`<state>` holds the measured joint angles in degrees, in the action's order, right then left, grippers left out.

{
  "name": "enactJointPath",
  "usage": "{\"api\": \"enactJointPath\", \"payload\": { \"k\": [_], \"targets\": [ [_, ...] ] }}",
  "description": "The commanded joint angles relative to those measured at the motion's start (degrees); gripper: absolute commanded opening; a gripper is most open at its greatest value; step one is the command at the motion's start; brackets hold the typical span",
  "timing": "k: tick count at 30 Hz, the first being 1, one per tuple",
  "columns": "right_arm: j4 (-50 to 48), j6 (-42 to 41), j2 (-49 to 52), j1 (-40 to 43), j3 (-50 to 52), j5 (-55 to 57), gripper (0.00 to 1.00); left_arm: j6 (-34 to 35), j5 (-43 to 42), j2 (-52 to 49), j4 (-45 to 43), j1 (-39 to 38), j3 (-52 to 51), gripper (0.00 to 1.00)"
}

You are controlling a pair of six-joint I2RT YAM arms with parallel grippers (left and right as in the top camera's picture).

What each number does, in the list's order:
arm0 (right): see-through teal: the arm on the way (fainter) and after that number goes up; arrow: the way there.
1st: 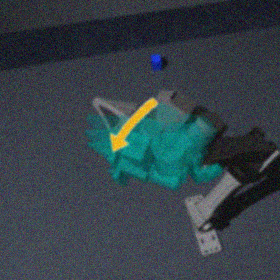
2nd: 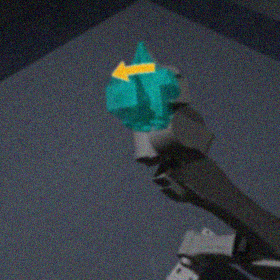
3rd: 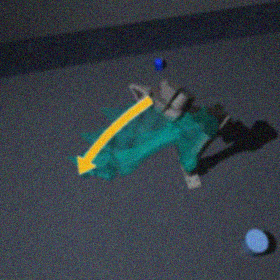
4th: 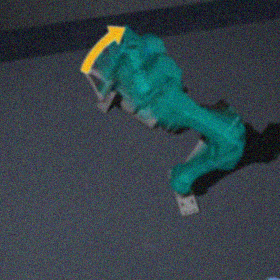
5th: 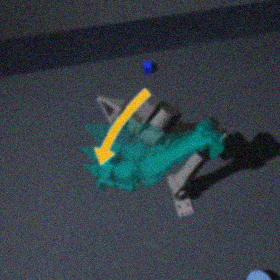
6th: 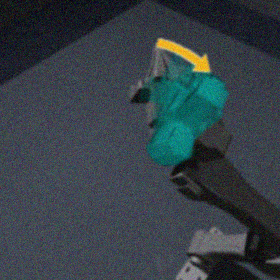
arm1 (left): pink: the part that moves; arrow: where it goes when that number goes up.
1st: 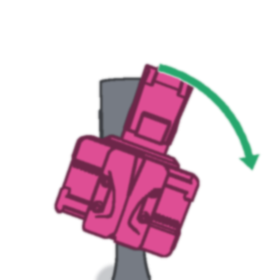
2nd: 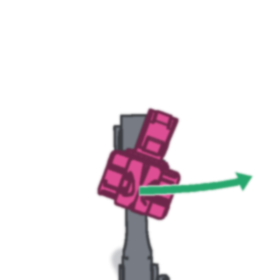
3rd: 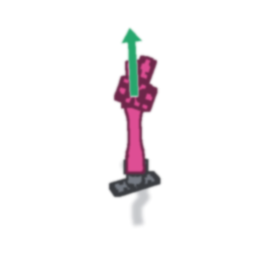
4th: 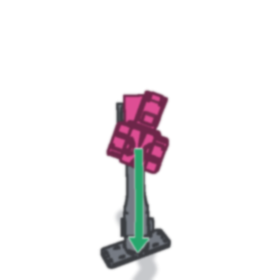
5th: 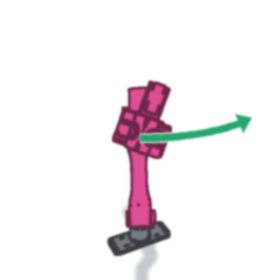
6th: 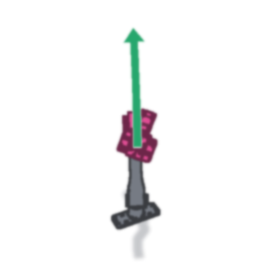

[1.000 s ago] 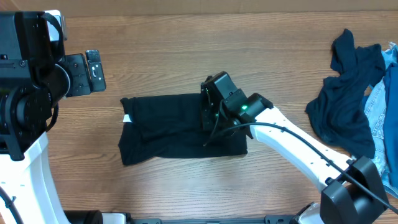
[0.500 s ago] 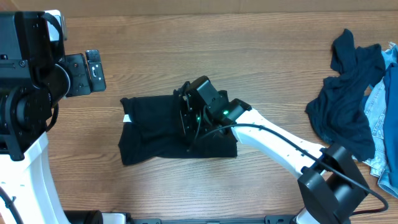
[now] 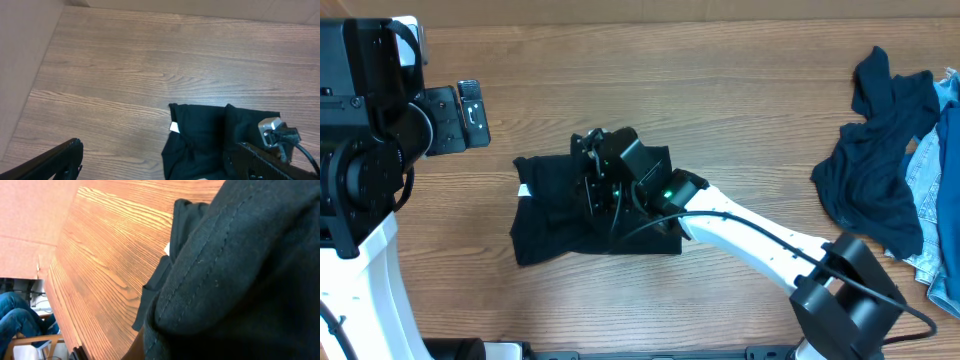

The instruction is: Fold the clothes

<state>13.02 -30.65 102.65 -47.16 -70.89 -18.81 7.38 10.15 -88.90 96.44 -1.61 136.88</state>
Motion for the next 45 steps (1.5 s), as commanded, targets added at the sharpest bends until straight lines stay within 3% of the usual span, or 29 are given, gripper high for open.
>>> {"api": "enactJointPath", "payload": {
  "k": [1,19,22,25,29,31,32,33,34,35,39,45],
  "targets": [
    [-0.5,-1.1,1.4,-0.2,-1.6,1.4,0.04,0.4,0.8,0.2,0.0,0.1,0.1,1.00],
    [-8.9,-1.3,3.9,-4.9,-1.6,2.2,0.05,0.4,0.8,0.1,0.0,0.1,0.1,1.00],
    [-9.2,-1.3,3.9,-4.9,-1.6,2.2,0.61,0.4,0.8,0.1,0.0,0.1,0.1,1.00],
    [-12.7,-1.3,3.9,-5.0,-1.6,0.1,0.75,0.4,0.8,0.1,0.0,0.1,0.1,1.00],
    [-14.7,-0.6,3.9,-4.9,-1.6,-1.2,0.74,0.4,0.8,0.1,0.0,0.1,0.1,1.00],
    [-8.6,1.3,3.8,-1.9,-2.6,-0.3,0.70,0.4,0.8,0.1,0.0,0.1,0.1,1.00],
    [-4.5,1.2,3.8,-0.4,-3.7,-0.4,0.57,0.4,0.8,0.1,0.0,0.1,0.1,1.00],
    [1.8,1.2,3.8,1.9,-5.1,-0.4,0.37,0.4,0.8,0.1,0.0,0.1,0.1,1.00],
    [6.4,0.9,3.8,4.6,-5.8,-1.0,0.09,0.4,0.8,0.1,0.0,0.1,0.1,1.00],
    [8.5,0.8,3.8,6.7,-5.8,-3.0,0.04,0.4,0.7,0.1,0.0,0.1,0.1,1.00],
    [15.1,1.1,4.0,9.9,-5.4,-4.2,0.04,0.4,0.8,0.1,0.0,0.1,0.1,1.00],
    [10.2,2.1,12.7,4.3,-4.5,-7.3,0.04,0.4,0.8,0.1,0.0,0.1,0.1,1.00]
  ]
}}
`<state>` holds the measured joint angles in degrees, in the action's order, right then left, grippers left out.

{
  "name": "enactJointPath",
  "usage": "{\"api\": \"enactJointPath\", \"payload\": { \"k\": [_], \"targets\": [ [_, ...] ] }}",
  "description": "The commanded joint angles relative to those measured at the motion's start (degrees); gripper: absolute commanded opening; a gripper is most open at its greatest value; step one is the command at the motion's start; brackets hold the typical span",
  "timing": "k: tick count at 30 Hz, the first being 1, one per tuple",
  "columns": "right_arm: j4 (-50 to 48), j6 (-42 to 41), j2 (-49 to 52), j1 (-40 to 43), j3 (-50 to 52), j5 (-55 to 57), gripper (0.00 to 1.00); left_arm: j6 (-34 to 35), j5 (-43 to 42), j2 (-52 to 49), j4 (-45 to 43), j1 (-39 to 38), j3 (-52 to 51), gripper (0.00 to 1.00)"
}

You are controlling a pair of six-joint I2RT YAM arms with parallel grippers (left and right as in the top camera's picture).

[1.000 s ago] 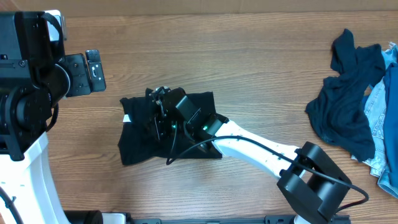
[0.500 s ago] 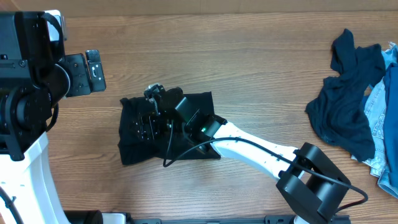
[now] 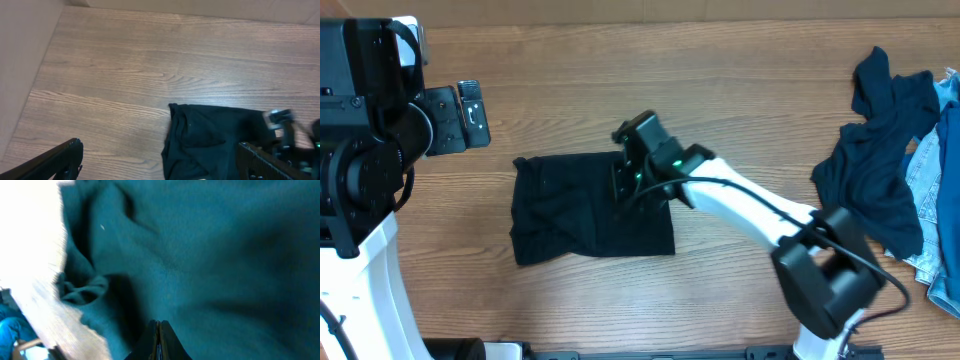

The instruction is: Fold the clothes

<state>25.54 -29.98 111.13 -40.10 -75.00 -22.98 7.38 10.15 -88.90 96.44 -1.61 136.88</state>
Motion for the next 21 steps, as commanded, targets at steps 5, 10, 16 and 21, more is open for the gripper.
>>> {"api": "enactJointPath", "payload": {
  "k": [5,10,16,21],
  "targets": [
    [0.4,17.1,2.4,-11.3,-2.7,-9.7,0.04,0.4,0.8,0.1,0.0,0.1,0.1,1.00],
    [5.8,21.5,-4.1,-17.1,-3.5,0.7,0.04,0.4,0.8,0.1,0.0,0.1,0.1,1.00],
    [9.2,17.7,-4.9,-5.2,-4.9,4.3,0.09,0.4,0.8,0.1,0.0,0.1,0.1,1.00],
    [16.0,4.2,-4.9,8.6,-4.9,10.3,0.08,0.4,0.8,0.1,0.0,0.1,0.1,1.00]
  ]
}}
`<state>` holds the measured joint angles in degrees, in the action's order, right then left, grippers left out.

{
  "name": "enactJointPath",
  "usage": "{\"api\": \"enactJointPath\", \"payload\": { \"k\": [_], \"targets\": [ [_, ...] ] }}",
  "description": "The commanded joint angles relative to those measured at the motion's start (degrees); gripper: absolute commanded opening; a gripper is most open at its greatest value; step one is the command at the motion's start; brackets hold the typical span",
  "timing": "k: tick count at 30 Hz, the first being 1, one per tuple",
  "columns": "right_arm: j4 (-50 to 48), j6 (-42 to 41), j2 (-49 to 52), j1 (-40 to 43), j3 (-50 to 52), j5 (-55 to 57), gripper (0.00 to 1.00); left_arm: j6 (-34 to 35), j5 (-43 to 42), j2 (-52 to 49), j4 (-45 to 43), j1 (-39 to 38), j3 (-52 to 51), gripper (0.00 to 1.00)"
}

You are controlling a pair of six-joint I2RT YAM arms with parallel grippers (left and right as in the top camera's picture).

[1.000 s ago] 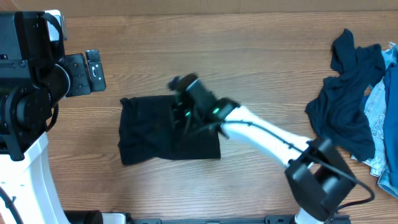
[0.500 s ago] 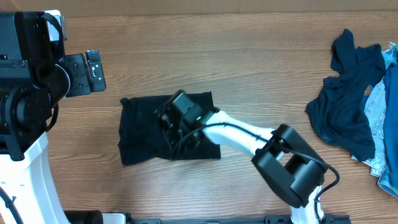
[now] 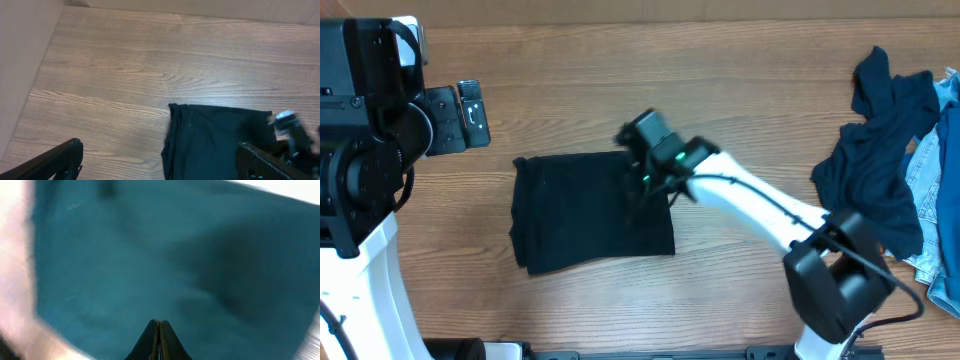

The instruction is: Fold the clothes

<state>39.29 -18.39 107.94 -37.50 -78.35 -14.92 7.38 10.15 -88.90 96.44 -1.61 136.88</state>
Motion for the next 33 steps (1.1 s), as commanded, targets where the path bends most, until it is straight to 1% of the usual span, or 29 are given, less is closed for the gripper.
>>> {"api": "enactJointPath", "payload": {
  "k": [1,2,3,4,5,7,9,10,11,15,17,21,22,23,25,26,28,31,33],
  "targets": [
    [4.2,-7.0,-1.7,10.0,-1.5,-0.9,0.22,0.4,0.8,0.1,0.0,0.1,0.1,1.00],
    [5.8,-3.4,-1.6,14.4,-1.5,-6.6,0.37,0.4,0.8,0.1,0.0,0.1,0.1,1.00],
    [6.6,0.0,-1.6,16.9,-1.5,-10.6,0.49,0.4,0.8,0.1,0.0,0.1,0.1,1.00],
    [8.1,4.8,-1.5,19.5,-1.5,-15.1,0.66,0.4,0.8,0.1,0.0,0.1,0.1,1.00],
    [9.8,7.4,-1.4,21.3,-1.5,-17.2,0.74,0.4,0.8,0.1,0.0,0.1,0.1,1.00],
    [11.6,10.9,-1.2,23.1,0.1,-19.1,0.82,0.4,0.8,0.1,0.0,0.1,0.1,1.00],
    [9.7,14.2,-1.1,22.3,4.0,-25.9,0.84,0.4,0.8,0.1,0.0,0.1,0.1,1.00],
    [7.4,13.6,-1.1,21.4,5.8,-26.9,0.84,0.4,0.8,0.1,0.0,0.1,0.1,1.00],
    [5.6,12.4,-1.1,20.7,7.2,-26.9,0.83,0.4,0.8,0.1,0.0,0.1,0.1,1.00],
    [-6.8,2.9,-1.1,20.3,15.9,-26.9,0.82,0.4,0.8,0.1,0.0,0.1,0.1,1.00],
    [-11.2,1.5,-0.7,19.5,18.4,-27.6,0.82,0.4,0.8,0.1,0.0,0.1,0.1,1.00],
    [-17.8,-3.2,2.1,15.2,19.1,-28.2,0.82,0.4,0.8,0.1,0.0,0.1,0.1,1.00],
    [-19.0,-4.5,2.9,14.5,19.1,-28.5,0.80,0.4,0.8,0.1,0.0,0.1,0.1,1.00],
    [-20.9,-6.5,4.2,13.8,19.1,-28.4,0.72,0.4,0.8,0.1,0.0,0.1,0.1,1.00],
    [-22.2,-9.1,4.8,13.8,19.1,-28.0,0.54,0.4,0.8,0.1,0.0,0.1,0.1,1.00],
    [-22.3,-9.1,4.8,14.1,19.1,-28.0,0.41,0.4,0.8,0.1,0.0,0.1,0.1,1.00],
    [-22.3,-9.1,4.8,14.8,19.1,-28.1,0.24,0.4,0.8,0.1,0.0,0.1,0.1,1.00],
    [-21.7,-6.8,2.2,16.7,19.0,-28.7,0.08,0.4,0.8,0.1,0.0,0.1,0.1,1.00],
    [-19.8,-4.7,-1.0,19.1,19.0,-28.1,0.04,0.4,0.8,0.1,0.0,0.1,0.1,1.00]
  ]
}}
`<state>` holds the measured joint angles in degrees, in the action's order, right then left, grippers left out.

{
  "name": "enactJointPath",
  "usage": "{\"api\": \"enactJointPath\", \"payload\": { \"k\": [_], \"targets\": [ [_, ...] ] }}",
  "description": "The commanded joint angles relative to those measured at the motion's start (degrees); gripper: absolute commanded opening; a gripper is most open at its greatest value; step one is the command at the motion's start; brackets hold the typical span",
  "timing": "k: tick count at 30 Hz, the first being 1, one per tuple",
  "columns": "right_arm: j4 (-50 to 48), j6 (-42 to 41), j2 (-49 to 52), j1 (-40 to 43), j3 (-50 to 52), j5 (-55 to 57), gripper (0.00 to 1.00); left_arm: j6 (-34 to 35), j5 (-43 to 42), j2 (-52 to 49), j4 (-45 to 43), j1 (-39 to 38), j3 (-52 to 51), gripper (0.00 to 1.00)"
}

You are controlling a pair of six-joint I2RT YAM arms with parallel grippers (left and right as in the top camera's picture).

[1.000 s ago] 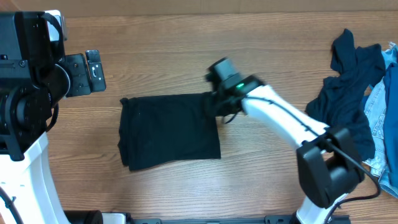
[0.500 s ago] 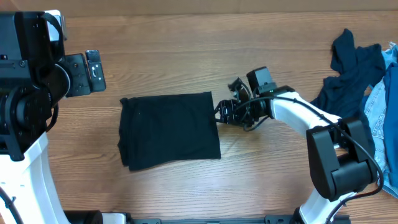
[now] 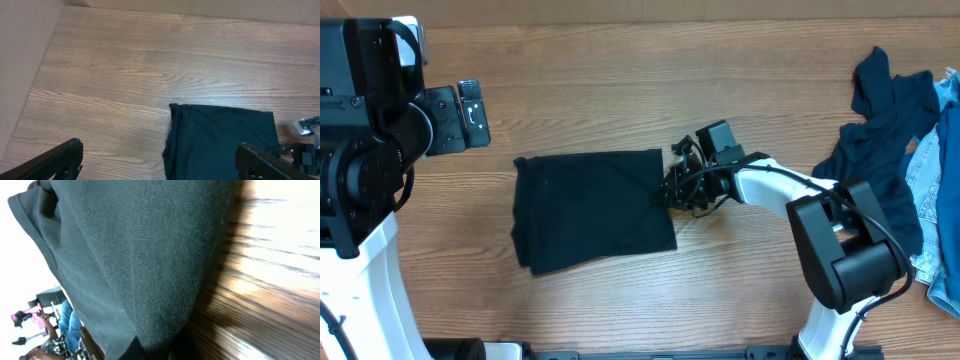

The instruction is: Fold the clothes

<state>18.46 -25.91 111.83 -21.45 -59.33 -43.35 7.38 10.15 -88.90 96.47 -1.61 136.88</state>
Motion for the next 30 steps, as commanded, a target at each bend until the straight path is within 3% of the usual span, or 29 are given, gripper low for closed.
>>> {"api": "enactJointPath", "payload": {
  "k": [1,6,10,14,20,28,29,30],
  "targets": [
    [2.5,3.6,-6.5,4.6,-0.1,1.6,0.04,0.4,0.8,0.1,0.0,0.1,0.1,1.00],
    [17.6,11.4,-10.1,14.9,-3.5,13.2,0.04,0.4,0.8,0.1,0.0,0.1,0.1,1.00],
    [25.2,12.5,-10.2,15.6,-8.7,22.4,0.04,0.4,0.8,0.1,-0.1,0.1,0.1,1.00],
    [31.2,12.7,-10.2,12.9,-16.7,24.5,0.04,0.4,0.8,0.1,-0.1,0.1,0.1,1.00],
    [33.3,10.4,-10.1,4.9,-18.9,31.2,0.04,0.4,0.8,0.1,0.0,0.1,0.1,1.00],
    [33.7,9.6,-10.1,5.7,-18.9,31.3,0.04,0.5,0.7,0.1,-0.1,0.1,0.1,1.00],
    [33.7,9.6,-10.1,5.7,-18.9,31.3,0.04,2.5,-1.9,0.1,-0.6,0.1,0.1,1.00],
    [33.7,9.6,-10.1,5.7,-18.9,31.3,0.04,4.3,-10.6,-0.1,-2.6,0.1,0.0,1.00]
  ]
}}
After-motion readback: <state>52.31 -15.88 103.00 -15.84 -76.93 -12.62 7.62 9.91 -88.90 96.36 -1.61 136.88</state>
